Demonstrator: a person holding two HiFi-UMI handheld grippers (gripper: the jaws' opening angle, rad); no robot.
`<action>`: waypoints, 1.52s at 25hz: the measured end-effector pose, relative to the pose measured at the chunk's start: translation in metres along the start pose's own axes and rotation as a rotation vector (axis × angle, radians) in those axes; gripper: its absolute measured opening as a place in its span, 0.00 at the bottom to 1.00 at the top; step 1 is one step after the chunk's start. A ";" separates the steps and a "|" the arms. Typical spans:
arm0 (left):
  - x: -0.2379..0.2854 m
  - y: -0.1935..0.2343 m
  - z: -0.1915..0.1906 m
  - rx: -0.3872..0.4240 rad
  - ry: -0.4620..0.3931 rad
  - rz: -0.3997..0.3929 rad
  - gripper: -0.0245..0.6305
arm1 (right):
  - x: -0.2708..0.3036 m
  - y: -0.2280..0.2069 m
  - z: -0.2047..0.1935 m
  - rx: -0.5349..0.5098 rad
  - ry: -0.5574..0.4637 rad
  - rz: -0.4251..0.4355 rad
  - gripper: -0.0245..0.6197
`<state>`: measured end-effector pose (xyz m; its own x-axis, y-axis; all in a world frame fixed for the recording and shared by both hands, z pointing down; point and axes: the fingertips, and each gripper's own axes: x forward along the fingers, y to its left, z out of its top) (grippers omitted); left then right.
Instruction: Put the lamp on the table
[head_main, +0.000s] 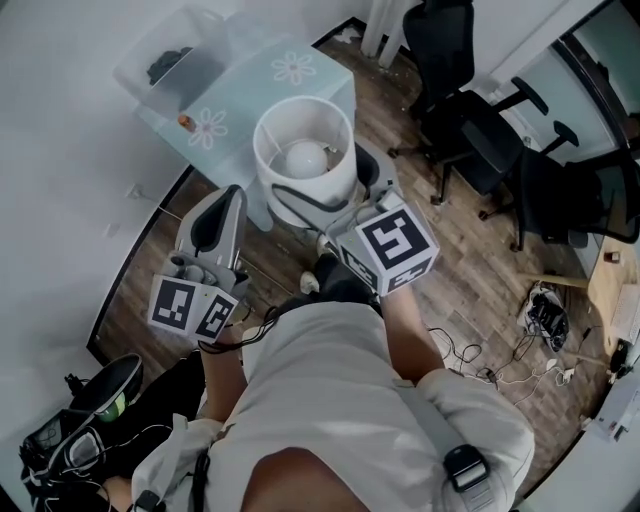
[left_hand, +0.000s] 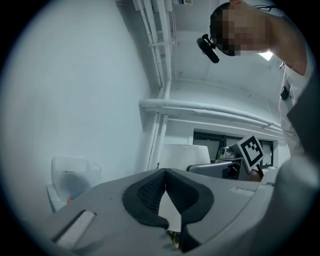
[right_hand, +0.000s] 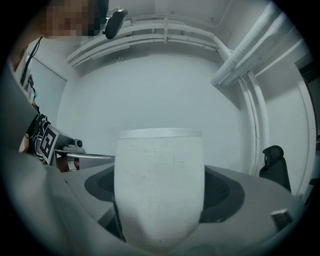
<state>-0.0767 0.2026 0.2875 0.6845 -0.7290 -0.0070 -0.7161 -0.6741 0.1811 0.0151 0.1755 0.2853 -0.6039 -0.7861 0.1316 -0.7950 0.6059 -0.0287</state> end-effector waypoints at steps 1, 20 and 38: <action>0.005 0.004 -0.001 0.001 0.002 0.003 0.04 | 0.005 -0.004 0.000 0.002 -0.002 0.004 0.77; 0.101 0.037 0.017 0.008 0.010 0.109 0.04 | 0.064 -0.086 0.018 0.012 0.008 0.121 0.77; 0.142 0.076 0.016 0.014 0.005 0.148 0.04 | 0.117 -0.121 0.013 0.012 0.014 0.167 0.77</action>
<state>-0.0363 0.0459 0.2846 0.5722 -0.8198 0.0235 -0.8108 -0.5612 0.1661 0.0395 0.0084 0.2912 -0.7270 -0.6727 0.1374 -0.6842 0.7266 -0.0631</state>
